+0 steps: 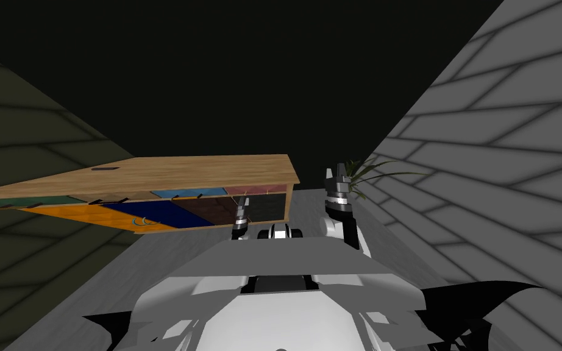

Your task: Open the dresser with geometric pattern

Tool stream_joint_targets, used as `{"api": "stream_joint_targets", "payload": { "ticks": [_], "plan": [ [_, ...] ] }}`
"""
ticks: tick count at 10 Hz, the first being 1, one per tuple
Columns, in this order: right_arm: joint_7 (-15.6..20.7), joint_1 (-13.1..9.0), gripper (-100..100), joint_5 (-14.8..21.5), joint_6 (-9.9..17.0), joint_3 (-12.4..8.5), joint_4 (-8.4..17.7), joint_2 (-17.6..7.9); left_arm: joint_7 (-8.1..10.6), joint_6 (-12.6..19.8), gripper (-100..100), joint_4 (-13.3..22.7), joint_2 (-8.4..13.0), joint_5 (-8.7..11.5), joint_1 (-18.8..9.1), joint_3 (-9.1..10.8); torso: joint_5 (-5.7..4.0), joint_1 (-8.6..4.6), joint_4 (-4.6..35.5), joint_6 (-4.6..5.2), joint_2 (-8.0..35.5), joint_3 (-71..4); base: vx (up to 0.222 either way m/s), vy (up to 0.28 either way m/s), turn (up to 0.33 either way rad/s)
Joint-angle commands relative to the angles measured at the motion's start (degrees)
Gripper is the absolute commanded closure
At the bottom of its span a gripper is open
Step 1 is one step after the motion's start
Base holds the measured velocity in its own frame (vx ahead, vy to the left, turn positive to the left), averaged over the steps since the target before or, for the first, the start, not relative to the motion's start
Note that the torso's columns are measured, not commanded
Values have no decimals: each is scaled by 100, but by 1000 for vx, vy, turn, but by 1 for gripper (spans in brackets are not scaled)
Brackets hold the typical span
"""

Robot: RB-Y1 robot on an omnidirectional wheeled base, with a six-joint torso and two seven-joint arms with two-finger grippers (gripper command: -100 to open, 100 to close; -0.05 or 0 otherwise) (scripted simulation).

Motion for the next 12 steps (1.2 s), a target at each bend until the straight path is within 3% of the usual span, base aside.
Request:
{"api": "stream_joint_targets", "payload": {
  "ticks": [1,3,4,5,8,9,10,12],
  "plan": [
    [0,0,0,0,0,0,0,0,-1,283,-100,-90,21,13,-185,30,-1,-4,-2,0,-5,-3,-16,-9,10],
    [0,0,0,0,0,0,0,0,7,525,-100,-195,49,26,-330,56,-3,-10,-5,0,-16,-10,-15,-9,13],
    [0,0,0,0,0,0,0,0,5,415,-100,-117,45,25,-304,53,-2,-9,-6,0,-18,-11,-6,-4,2],
    [0,0,0,0,0,0,0,0,-2,223,100,-64,14,10,-149,24,-2,-7,-6,0,-19,-12,10,6,-23],
    [0,0,0,0,0,0,0,0,-11,-79,100,66,-21,-6,32,-9,0,-4,-7,2,-25,-15,13,12,-14],
    [0,0,0,0,0,0,0,0,-13,-3,100,64,-15,-2,-29,1,-2,-7,-6,0,-20,-13,7,5,-1],
    [0,0,0,0,0,0,0,0,-3,71,-100,42,169,-6,-64,2,-3,-11,-4,1,-15,-9,-11,0,6],
    [0,0,0,0,0,0,0,0,23,302,-100,-23,340,-13,-160,8,-3,-12,-1,0,-3,-2,-43,-10,10]
  ]
}}
